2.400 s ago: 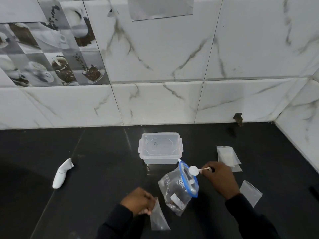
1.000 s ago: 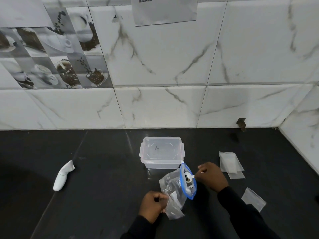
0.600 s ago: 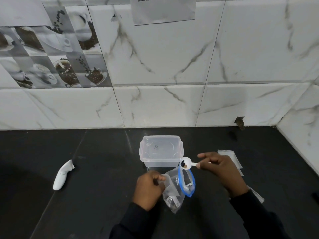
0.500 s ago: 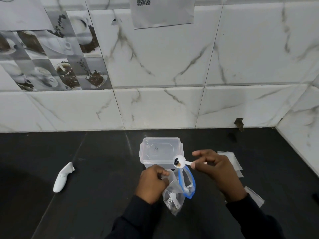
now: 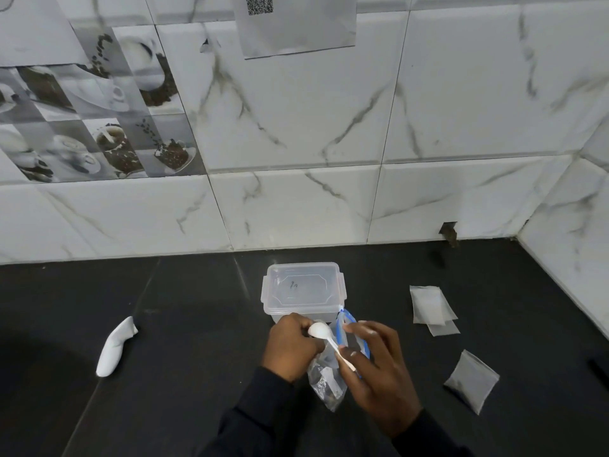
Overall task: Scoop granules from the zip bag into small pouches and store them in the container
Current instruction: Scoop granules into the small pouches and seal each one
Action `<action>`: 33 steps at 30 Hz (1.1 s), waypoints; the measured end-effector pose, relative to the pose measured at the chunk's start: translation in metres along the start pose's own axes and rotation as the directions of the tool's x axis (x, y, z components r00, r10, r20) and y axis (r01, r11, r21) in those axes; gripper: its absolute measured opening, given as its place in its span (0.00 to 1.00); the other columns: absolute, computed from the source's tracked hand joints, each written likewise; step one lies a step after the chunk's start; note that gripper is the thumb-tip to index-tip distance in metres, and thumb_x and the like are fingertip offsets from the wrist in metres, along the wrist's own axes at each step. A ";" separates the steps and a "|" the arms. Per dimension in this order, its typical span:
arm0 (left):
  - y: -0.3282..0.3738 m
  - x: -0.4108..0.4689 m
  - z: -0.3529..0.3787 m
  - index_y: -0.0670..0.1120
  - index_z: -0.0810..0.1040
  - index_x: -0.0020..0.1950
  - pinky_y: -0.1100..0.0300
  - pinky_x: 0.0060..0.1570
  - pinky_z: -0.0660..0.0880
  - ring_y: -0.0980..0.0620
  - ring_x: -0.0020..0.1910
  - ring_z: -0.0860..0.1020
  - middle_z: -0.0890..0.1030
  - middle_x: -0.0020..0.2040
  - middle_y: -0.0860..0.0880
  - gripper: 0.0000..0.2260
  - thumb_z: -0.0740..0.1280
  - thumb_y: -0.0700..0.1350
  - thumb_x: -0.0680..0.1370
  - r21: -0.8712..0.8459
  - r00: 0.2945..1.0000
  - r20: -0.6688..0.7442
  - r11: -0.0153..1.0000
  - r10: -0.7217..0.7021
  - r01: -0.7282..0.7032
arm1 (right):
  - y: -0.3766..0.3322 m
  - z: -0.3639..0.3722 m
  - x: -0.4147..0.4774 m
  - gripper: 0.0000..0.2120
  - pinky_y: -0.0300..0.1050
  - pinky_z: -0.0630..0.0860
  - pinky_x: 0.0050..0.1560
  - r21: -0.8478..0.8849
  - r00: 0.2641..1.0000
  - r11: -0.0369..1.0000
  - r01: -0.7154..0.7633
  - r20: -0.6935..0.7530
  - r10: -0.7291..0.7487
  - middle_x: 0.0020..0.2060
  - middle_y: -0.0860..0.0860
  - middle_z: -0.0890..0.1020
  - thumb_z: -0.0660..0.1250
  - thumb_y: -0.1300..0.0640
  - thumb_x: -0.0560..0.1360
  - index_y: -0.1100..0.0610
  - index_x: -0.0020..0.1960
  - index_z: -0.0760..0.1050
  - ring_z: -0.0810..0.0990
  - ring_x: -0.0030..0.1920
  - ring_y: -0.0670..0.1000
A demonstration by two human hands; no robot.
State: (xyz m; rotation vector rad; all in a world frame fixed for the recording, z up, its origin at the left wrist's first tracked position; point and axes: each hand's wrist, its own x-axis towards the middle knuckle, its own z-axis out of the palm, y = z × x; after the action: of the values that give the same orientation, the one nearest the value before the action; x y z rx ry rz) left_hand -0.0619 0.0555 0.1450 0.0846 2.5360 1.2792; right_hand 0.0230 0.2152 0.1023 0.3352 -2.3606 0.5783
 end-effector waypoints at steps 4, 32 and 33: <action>-0.002 0.002 0.000 0.44 0.84 0.50 0.58 0.46 0.78 0.52 0.47 0.80 0.84 0.48 0.49 0.13 0.73 0.38 0.67 -0.015 1.000 0.015 1.000 -0.010 0.010 | 0.001 0.005 -0.005 0.04 0.46 0.77 0.52 0.032 0.999 0.999 -0.044 -0.023 0.044 0.55 0.54 0.81 0.72 0.61 0.73 0.58 0.48 0.84 0.77 0.55 0.54; 0.008 0.012 -0.041 0.44 0.86 0.39 0.59 0.43 0.80 0.56 0.35 0.84 0.86 0.36 0.50 0.07 0.70 0.40 0.75 -0.139 0.986 -0.101 0.979 0.135 -0.148 | 0.016 -0.020 0.093 0.11 0.32 0.74 0.59 0.357 0.862 0.890 -0.285 0.501 0.075 0.64 0.41 0.73 0.73 0.47 0.74 0.43 0.56 0.81 0.72 0.66 0.42; 0.018 0.016 -0.047 0.43 0.86 0.39 0.56 0.43 0.81 0.54 0.35 0.84 0.86 0.37 0.48 0.07 0.70 0.41 0.75 -0.143 0.983 -0.107 0.976 0.150 -0.165 | 0.016 -0.019 0.100 0.13 0.31 0.71 0.61 0.310 0.857 0.927 -0.211 0.516 0.022 0.65 0.41 0.72 0.73 0.45 0.74 0.43 0.58 0.81 0.70 0.67 0.42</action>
State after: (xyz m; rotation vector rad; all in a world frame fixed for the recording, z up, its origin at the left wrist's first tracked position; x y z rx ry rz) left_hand -0.0923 0.0323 0.1816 0.2000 2.5436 1.5680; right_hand -0.0464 0.2297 0.1767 0.5641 -2.7865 1.1016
